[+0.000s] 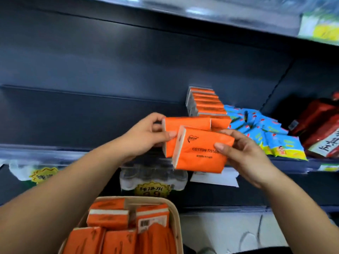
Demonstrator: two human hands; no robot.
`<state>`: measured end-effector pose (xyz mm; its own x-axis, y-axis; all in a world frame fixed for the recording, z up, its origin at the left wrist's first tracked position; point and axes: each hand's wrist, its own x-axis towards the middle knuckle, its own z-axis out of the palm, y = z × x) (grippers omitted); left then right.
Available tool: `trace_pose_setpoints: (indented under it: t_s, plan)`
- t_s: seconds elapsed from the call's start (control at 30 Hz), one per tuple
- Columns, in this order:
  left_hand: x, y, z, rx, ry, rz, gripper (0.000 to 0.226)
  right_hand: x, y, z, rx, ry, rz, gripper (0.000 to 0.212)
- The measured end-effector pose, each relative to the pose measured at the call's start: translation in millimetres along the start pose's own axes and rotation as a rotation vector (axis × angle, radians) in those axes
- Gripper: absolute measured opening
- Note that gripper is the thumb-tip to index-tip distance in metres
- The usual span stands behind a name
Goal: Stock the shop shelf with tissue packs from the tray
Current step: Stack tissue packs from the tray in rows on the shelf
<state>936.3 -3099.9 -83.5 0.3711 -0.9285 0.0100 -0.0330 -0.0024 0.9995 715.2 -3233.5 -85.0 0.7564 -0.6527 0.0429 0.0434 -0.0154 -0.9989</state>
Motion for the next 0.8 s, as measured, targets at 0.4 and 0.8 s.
trace_pose_setpoints:
  t_s: [0.4, 0.8]
  plan:
    - [107, -15, 58, 0.284, -0.057, 0.004, 0.032, 61, 10, -88, -0.394, 0.080, -0.105, 0.028]
    - [120, -35, 69, 0.340, 0.004, 0.000, 0.042, 69, 39, -107, -0.479, 0.105, -0.152, 0.027]
